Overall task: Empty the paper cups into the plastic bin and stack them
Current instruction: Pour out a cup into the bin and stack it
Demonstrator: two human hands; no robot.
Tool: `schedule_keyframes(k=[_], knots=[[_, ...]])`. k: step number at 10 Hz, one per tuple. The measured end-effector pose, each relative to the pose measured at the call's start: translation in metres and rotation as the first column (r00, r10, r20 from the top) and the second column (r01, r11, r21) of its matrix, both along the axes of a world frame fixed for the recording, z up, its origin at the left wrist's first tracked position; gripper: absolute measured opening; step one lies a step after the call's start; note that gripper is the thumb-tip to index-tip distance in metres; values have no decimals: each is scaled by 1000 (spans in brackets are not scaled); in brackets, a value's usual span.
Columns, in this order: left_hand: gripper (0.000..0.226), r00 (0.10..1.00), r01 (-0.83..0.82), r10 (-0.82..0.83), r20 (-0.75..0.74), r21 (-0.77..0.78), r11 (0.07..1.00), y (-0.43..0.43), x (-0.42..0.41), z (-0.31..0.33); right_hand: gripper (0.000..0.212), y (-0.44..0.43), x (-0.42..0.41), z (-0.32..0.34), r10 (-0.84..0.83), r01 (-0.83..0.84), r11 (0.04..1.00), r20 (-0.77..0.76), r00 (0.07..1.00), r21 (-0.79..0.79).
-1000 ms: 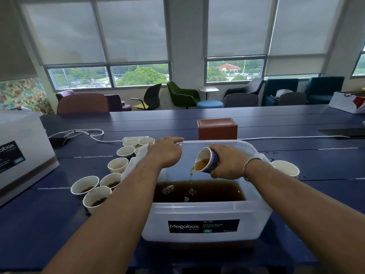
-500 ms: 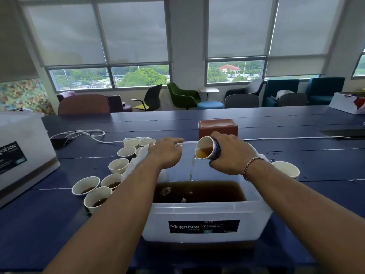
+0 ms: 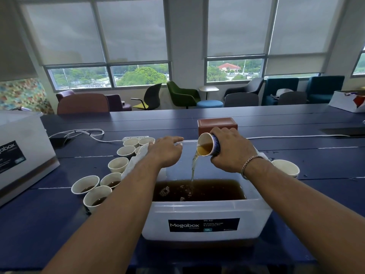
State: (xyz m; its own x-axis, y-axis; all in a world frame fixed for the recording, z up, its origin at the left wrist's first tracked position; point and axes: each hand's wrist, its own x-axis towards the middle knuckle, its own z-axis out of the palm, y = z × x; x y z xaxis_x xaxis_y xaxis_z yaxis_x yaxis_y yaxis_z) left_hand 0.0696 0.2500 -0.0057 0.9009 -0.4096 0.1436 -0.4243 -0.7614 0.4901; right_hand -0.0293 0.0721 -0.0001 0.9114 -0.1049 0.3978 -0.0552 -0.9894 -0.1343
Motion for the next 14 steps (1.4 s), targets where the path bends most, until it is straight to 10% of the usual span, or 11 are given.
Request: schedule_keyframes(k=[14], knots=[[39, 1000, 3, -3, 3, 23, 1000, -1, 6, -3, 80, 5, 8, 4, 18, 51, 935, 191, 981, -350]])
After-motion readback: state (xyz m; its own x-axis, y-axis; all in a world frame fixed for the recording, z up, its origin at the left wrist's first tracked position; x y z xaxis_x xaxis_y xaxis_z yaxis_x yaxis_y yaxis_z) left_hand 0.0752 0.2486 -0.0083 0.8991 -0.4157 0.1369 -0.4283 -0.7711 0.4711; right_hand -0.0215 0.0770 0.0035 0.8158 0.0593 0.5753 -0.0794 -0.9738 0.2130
